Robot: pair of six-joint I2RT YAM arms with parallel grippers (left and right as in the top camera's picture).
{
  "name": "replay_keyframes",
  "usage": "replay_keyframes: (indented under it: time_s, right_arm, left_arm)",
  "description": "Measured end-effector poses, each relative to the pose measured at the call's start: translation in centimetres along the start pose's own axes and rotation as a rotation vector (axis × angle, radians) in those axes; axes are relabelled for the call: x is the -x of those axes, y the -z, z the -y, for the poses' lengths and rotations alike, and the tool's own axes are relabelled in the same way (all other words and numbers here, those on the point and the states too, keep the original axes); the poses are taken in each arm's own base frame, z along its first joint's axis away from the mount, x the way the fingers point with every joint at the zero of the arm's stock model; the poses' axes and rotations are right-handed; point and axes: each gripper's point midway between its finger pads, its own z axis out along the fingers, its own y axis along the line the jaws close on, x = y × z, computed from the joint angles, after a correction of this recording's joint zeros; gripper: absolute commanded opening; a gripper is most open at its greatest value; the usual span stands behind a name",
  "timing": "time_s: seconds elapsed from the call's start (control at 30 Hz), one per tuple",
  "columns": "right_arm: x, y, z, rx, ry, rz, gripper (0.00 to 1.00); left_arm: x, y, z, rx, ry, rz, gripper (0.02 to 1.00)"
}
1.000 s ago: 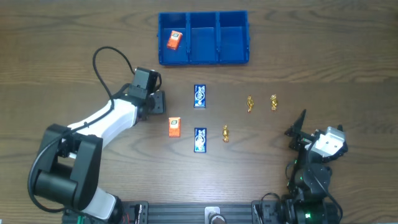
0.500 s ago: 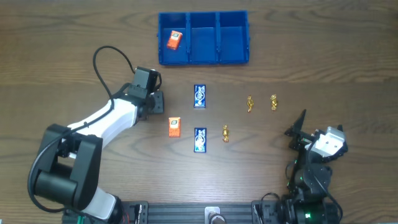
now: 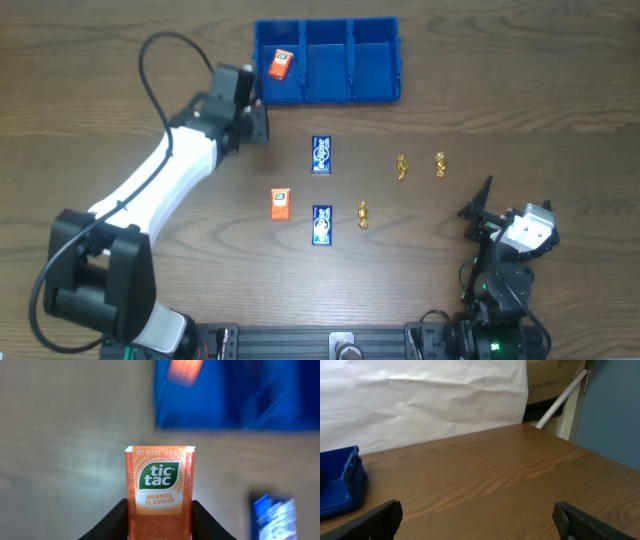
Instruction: Sort Candies Into Trays
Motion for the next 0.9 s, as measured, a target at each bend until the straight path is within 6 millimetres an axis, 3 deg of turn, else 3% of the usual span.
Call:
replay_keyframes:
  time_s: [0.03,0.07,0.13,0.2,0.33,0.47,0.63,0.73,0.8,0.9]
  right_arm:
    - [0.0,0.0,0.0,0.000,0.000,0.000,0.998]
    - [0.0,0.0,0.0,0.000,0.000,0.000,0.998]
    - [0.0,0.0,0.0,0.000,0.000,0.000,0.998]
    - [0.0,0.0,0.0,0.000,0.000,0.000,0.998]
    - [0.0,0.0,0.0,0.000,0.000,0.000,0.998]
    - [0.0,0.0,0.0,0.000,0.000,0.000,0.998]
    - [0.0,0.0,0.0,0.000,0.000,0.000,0.998]
    - [0.0,0.0,0.0,0.000,0.000,0.000,0.998]
    - [0.0,0.0,0.0,0.000,0.000,0.000,0.998]
    - [0.0,0.0,0.0,0.000,0.000,0.000,0.998]
  left_arm:
    - [1.6,0.7,0.5,-0.011,0.002,0.034,0.270]
    - [4.7,2.3,1.4,-0.034,0.007,0.105,0.270]
    - [6.9,3.6,1.9,-0.035,0.008,0.143,0.270]
    - [11.0,4.9,2.9,-0.041,0.008,0.212,0.270]
    - [14.9,4.3,3.8,-0.023,0.001,0.234,0.272]
    - [15.9,0.6,4.3,-0.003,-0.006,0.193,0.277]
    - [13.7,-4.6,4.0,0.020,-0.014,0.105,0.281]
    - [12.9,-6.0,3.9,0.023,-0.017,0.076,0.292]
    - [12.7,-6.3,3.9,0.021,-0.018,0.068,0.411]
    - [12.7,-6.2,4.0,0.016,-0.019,0.070,0.744]
